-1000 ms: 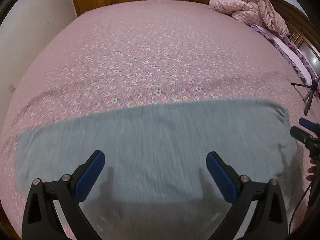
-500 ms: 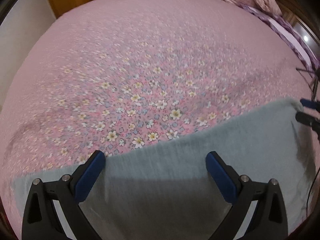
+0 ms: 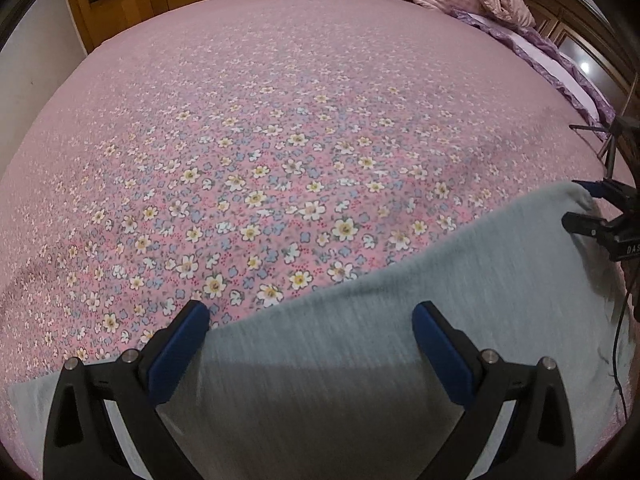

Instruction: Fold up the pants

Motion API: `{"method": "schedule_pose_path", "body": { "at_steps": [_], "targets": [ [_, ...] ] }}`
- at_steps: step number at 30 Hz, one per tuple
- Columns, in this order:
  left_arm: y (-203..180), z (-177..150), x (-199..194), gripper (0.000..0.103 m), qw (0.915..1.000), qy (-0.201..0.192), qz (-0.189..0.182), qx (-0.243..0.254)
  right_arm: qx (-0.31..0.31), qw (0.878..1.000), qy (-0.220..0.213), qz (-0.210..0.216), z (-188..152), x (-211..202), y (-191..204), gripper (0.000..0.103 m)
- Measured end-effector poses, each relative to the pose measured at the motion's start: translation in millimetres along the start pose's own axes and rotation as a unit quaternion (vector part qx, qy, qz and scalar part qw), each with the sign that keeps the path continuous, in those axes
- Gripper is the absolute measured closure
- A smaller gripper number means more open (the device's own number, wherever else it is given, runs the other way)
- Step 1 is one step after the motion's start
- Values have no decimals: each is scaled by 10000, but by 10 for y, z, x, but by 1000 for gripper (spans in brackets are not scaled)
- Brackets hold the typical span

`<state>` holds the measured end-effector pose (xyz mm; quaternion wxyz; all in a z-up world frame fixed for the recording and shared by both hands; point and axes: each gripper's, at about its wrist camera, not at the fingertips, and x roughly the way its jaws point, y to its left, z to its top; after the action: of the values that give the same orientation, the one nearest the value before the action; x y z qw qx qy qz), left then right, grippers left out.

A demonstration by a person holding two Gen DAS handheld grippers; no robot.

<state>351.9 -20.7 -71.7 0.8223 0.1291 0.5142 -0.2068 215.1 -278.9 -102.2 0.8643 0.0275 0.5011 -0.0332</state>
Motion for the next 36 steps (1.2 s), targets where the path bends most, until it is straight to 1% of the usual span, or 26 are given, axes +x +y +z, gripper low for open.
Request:
{"method": "schedule_pose_path", "body": {
  "at_steps": [1,2,3,4,5,6,7,8,9,10,11,12,13,14,17,20,25,27,30,36],
  "targets": [
    [-3,-11,-5,0,10000,-41,34,-16,13,10000,17,-19,-7,-35,-23,2],
    [-6,-25,-18,0,9999,-68,83,-35,12,10000,28,-23,-7,-64,-25,9],
    [-32,-41,-27,3,9998,-90,146,-49,13,10000,25,-32,-1,-98,-35,14],
    [-52,-54,-49,5,9998,-110,147,-55,28,10000,21,-12,4,-133,-53,24],
    [-80,-76,-75,14,9998,-135,108,-50,45,10000,22,23,7,-167,-73,37],
    [-115,-80,-112,24,9999,-153,67,-21,55,10000,33,42,26,-208,-92,44],
    [-154,-93,-143,30,9998,-178,32,54,79,9999,36,93,22,-238,-115,58],
    [-198,-103,-175,44,9998,-193,14,109,112,9997,43,194,17,-266,-138,70],
    [-239,-111,-201,61,9996,-205,-35,176,160,9994,48,314,15,-304,-156,73],
    [-288,-105,-221,69,9996,-204,-47,212,207,9990,42,406,14,-343,-161,76],
    [-336,-102,-240,81,9995,-203,-36,230,232,9987,2,443,1,-384,-173,76],
    [-358,-109,-248,91,9995,-207,8,229,211,9988,-53,438,-5,-459,-163,76],
    [-370,-114,-268,93,9995,-217,46,221,177,9988,-120,443,-23,-533,-146,77],
    [-380,-126,-300,97,9995,-244,17,197,146,9987,-184,452,-38,-602,-136,77],
    [-379,-184,-446,98,9993,-367,-28,53,82,9982,-325,494,-142,-835,-125,77],
    [-354,-261,-683,99,9982,-588,-104,-113,6,9972,-502,556,-312,-1166,-110,77],
    [-456,-482,-1123,99,9955,-894,-119,-291,-165,9955,-713,607,-526,-1532,51,77],
    [-530,-551,-1260,99,9946,-958,-138,-379,-245,9951,-760,590,-603,-1586,111,77],
    [-584,-749,-1462,99,9927,-1062,-195,-529,-359,9944,-801,582,-803,-1715,199,77],
    [-748,-1166,-1766,99,9898,-1193,-251,-738,-472,9945,-743,571,-1133,-1783,348,77]
  ]
}}
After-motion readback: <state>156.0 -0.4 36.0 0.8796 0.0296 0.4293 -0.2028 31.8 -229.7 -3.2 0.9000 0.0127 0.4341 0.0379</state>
